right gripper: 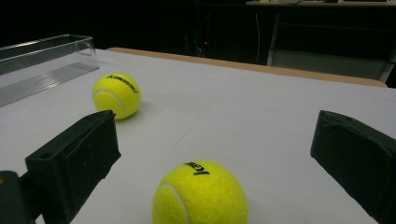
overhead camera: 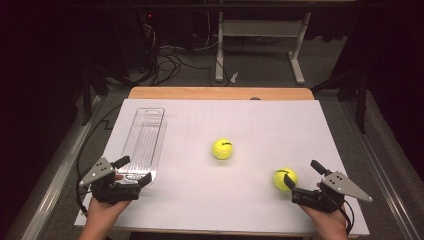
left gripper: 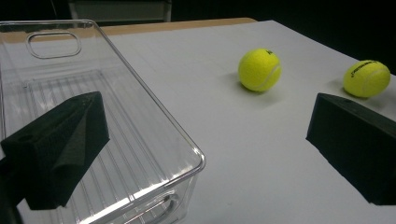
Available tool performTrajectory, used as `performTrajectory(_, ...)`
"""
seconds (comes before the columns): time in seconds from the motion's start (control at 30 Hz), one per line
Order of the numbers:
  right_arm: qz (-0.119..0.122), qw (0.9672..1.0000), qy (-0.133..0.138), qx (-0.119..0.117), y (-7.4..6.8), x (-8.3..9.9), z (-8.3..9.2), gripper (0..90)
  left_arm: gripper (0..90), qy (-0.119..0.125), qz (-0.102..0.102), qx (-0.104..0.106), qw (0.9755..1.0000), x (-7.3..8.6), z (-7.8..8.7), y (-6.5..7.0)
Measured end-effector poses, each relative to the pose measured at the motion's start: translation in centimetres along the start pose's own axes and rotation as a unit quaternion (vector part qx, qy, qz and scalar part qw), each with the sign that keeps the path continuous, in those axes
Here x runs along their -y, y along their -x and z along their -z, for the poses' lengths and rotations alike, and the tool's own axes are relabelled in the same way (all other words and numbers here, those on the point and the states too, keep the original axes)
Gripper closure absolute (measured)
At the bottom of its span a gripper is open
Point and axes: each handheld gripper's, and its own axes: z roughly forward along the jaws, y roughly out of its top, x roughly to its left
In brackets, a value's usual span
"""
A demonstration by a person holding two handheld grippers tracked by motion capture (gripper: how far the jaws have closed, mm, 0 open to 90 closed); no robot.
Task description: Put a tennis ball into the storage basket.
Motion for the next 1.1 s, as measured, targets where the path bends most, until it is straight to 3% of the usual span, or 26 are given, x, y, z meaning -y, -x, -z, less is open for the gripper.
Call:
performTrajectory(0.23, 0.001, 1.0, -0.002, -0.002, 0.0, 0.0, -0.1, 1.8, 0.4, 0.002, 0.003, -0.007, 1.0, -0.1, 0.3, -0.1)
performTrajectory(0.43, 0.002, 1.0, -0.007, -0.004, -0.1, 0.1, -0.2, 1.8, 0.8, 0.011, 0.003, -0.001, 0.9999, -0.3, 0.8, -0.2)
performTrajectory(0.63, 0.007, 1.0, -0.004, -0.002, -0.1, 0.1, -0.2, 1.7, 0.8, 0.008, 0.001, -0.013, 0.9999, -0.3, 1.3, -0.6)
performTrajectory(1.1, 0.011, 0.9999, -0.007, -0.002, 0.0, 0.3, -0.3, 1.7, 0.8, 0.027, 0.014, -0.053, 0.9981, -0.3, 3.1, -1.8)
